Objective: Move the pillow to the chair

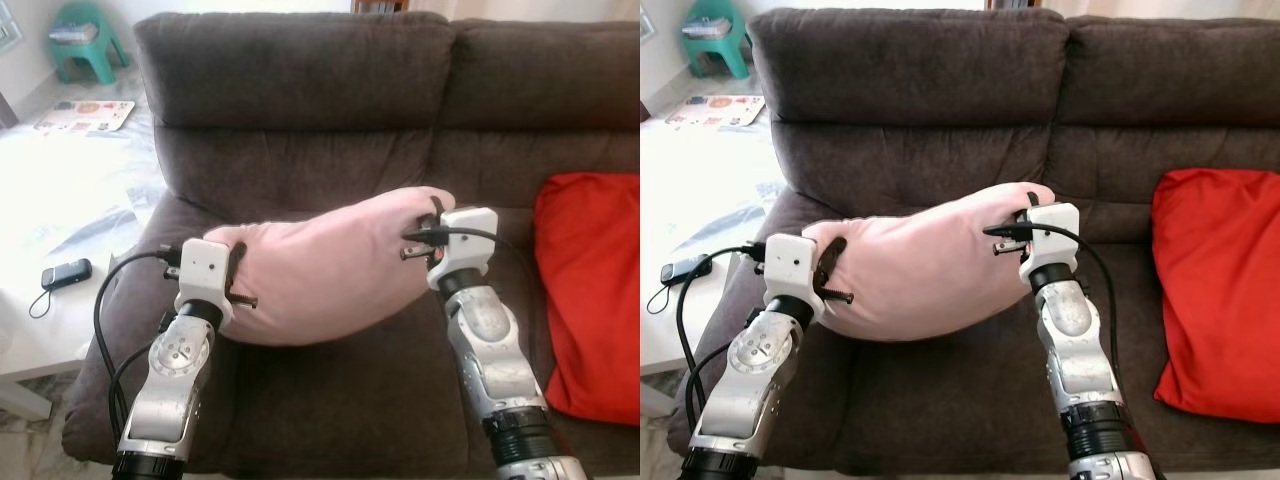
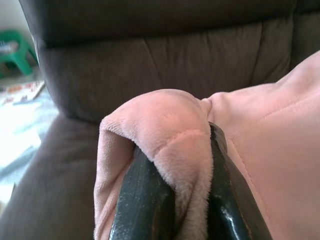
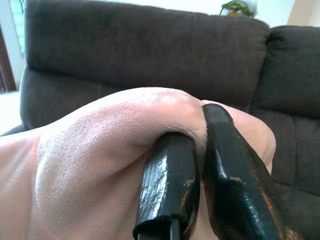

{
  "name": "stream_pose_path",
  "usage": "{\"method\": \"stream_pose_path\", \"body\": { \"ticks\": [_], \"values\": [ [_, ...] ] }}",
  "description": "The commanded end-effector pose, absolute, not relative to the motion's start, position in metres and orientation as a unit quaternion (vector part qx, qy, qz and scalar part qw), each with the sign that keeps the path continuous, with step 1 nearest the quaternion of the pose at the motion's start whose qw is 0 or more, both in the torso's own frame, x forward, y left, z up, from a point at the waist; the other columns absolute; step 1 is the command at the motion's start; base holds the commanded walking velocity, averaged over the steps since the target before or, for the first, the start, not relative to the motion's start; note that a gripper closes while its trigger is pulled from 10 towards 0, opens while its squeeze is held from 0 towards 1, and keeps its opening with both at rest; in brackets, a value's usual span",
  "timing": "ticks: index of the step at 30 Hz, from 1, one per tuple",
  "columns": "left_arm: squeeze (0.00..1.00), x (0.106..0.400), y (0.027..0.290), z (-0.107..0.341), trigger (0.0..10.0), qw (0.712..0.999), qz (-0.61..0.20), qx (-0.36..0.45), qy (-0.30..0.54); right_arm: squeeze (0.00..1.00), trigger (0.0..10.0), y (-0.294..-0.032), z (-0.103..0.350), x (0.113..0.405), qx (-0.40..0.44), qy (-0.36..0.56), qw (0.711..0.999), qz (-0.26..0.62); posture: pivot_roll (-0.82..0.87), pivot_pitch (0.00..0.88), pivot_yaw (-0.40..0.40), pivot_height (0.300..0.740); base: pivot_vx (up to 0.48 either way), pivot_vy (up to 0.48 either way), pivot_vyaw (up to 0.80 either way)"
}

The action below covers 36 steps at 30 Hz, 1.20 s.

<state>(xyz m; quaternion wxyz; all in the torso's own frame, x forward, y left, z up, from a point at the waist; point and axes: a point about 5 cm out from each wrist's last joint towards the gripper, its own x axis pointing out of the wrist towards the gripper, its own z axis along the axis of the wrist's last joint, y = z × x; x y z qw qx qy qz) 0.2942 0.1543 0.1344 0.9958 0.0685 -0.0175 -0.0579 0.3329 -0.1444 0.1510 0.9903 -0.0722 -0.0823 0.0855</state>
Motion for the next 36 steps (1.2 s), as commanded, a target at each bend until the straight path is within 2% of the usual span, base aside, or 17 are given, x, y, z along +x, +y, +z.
{"method": "stream_pose_path", "body": {
  "ticks": [1,8,12,18,21,23,26,28,32,34,35,36],
  "values": [
    [0.00,0.295,0.149,0.142,10.0,0.994,-0.075,0.074,-0.033,0.00,10.0,-0.138,0.163,0.336,-0.079,-0.103,0.987,0.097,0.05,0.048,-0.016,0.740,0.000,0.000,0.00],
    [0.00,0.293,0.146,0.146,10.0,0.993,-0.108,0.034,-0.023,0.00,10.0,-0.139,0.164,0.342,-0.092,-0.093,0.986,0.100,0.05,0.040,-0.019,0.740,0.000,0.000,0.00],
    [0.00,0.285,0.145,0.148,10.0,0.984,-0.174,0.021,-0.006,0.00,10.0,-0.133,0.177,0.347,-0.100,-0.115,0.978,0.142,0.06,0.041,-0.024,0.740,0.000,0.000,0.00],
    [0.00,0.277,0.145,0.148,10.0,0.976,-0.217,0.016,0.009,0.00,10.0,-0.120,0.186,0.353,-0.115,-0.121,0.964,0.209,0.06,0.046,-0.029,0.740,0.000,0.000,0.00],
    [0.00,0.274,0.143,0.146,10.0,0.972,-0.232,0.021,0.019,0.00,10.0,-0.108,0.192,0.353,-0.121,-0.128,0.952,0.248,0.06,0.050,-0.032,0.740,0.000,0.000,0.00],
    [0.00,0.271,0.140,0.146,10.0,0.968,-0.249,0.019,0.026,0.00,10.0,-0.090,0.197,0.352,-0.139,-0.129,0.933,0.307,0.06,0.054,-0.034,0.740,0.000,0.000,0.00],
    [0.00,0.270,0.138,0.147,10.0,0.966,-0.257,0.020,0.027,0.00,10.0,-0.078,0.198,0.350,-0.144,-0.127,0.918,0.346,0.06,0.057,-0.036,0.740,0.000,0.000,0.00],
    [0.00,0.268,0.134,0.148,10.0,0.963,-0.268,0.015,0.027,0.00,10.0,-0.059,0.202,0.346,-0.153,-0.136,0.896,0.395,0.07,0.059,-0.037,0.740,0.000,0.000,0.00],
    [0.00,0.268,0.132,0.150,10.0,0.962,-0.271,0.013,0.026,0.00,10.0,-0.038,0.210,0.342,-0.154,-0.147,0.877,0.431,0.07,0.060,-0.040,0.740,0.000,0.000,0.00],
    [0.00,0.268,0.131,0.150,10.0,0.962,-0.272,0.013,0.026,0.00,10.0,-0.036,0.210,0.342,-0.155,-0.149,0.874,0.435,0.07,0.059,-0.042,0.740,0.000,0.000,0.00],
    [0.00,0.267,0.131,0.150,10.0,0.962,-0.272,0.013,0.027,0.13,10.0,-0.031,0.211,0.341,-0.154,-0.149,0.870,0.444,0.07,0.061,-0.042,0.740,0.000,0.000,0.00],
    [0.00,0.267,0.131,0.150,10.0,0.962,-0.270,0.014,0.028,1.00,10.0,-0.026,0.210,0.340,-0.148,-0.145,0.867,0.453,0.07,0.061,-0.043,0.740,0.000,0.000,0.00]
  ]
}}
